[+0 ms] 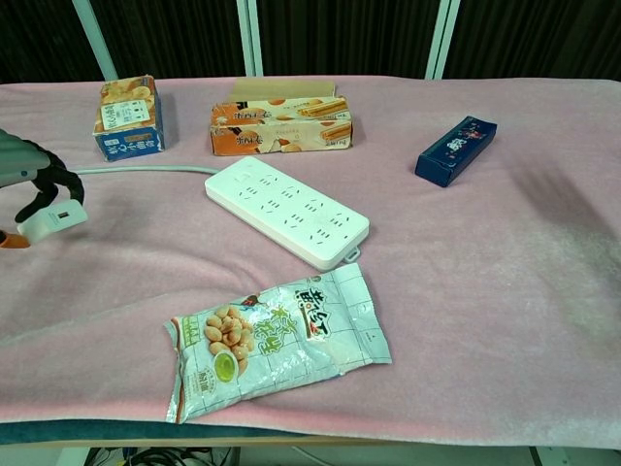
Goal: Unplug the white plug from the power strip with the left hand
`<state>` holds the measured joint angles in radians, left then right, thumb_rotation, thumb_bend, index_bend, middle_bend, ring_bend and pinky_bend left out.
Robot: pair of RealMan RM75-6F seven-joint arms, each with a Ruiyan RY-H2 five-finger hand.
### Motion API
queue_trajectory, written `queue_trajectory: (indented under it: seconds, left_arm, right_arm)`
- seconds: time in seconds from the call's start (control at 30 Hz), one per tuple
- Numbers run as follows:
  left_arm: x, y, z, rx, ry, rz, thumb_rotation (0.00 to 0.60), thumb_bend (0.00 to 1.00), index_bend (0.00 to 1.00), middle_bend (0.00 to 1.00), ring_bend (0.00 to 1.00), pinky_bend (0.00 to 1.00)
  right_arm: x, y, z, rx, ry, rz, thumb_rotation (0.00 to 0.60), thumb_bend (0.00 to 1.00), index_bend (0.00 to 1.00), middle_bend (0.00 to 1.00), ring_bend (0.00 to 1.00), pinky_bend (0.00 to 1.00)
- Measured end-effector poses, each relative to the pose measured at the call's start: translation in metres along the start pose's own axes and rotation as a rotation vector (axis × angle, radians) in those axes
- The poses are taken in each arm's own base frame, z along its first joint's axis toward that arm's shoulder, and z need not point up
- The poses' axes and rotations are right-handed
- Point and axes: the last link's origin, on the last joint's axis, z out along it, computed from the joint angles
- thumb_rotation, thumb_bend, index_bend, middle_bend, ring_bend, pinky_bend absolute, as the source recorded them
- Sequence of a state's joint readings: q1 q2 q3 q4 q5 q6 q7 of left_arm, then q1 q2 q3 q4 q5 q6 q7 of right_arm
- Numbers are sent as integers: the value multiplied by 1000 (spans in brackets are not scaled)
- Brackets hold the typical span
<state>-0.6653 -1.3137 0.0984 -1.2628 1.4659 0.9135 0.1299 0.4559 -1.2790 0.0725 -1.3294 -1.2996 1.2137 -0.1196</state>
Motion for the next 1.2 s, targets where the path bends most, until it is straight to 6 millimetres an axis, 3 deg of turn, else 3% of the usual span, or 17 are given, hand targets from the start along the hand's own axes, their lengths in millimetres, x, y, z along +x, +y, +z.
queue_trajectory:
  seconds: [0.07,0.17,0.5,0.7,0.9,1.2]
  left_arm:
    - [-2,-2,-1,9,-17,19,600,138,201,175,0,70]
    - [-2,-3,-3,25,-28,59,600,103,178,113,0,48]
    - [22,3,-20,95,20,-22,600,103,145,102,0,0]
    - [39,1,-43,142,74,-105,600,104,123,104,0,0]
    - [43,-9,-93,267,197,-217,600,107,121,104,0,0]
    - [13,-12,-171,411,290,-413,600,108,119,104,0,0]
  right_arm:
    - [0,4,-3,0,1,-2,600,229,3,21,38,65]
    - [0,8,-6,-6,0,-1,600,219,0,14,30,64]
    - [9,17,-13,-34,27,28,600,215,0,4,19,64]
    - [18,28,-28,-80,67,87,600,215,0,4,20,64]
    - [21,37,-60,-120,96,120,600,215,0,4,21,63]
    - [16,27,-119,-98,82,166,600,214,0,4,19,63]
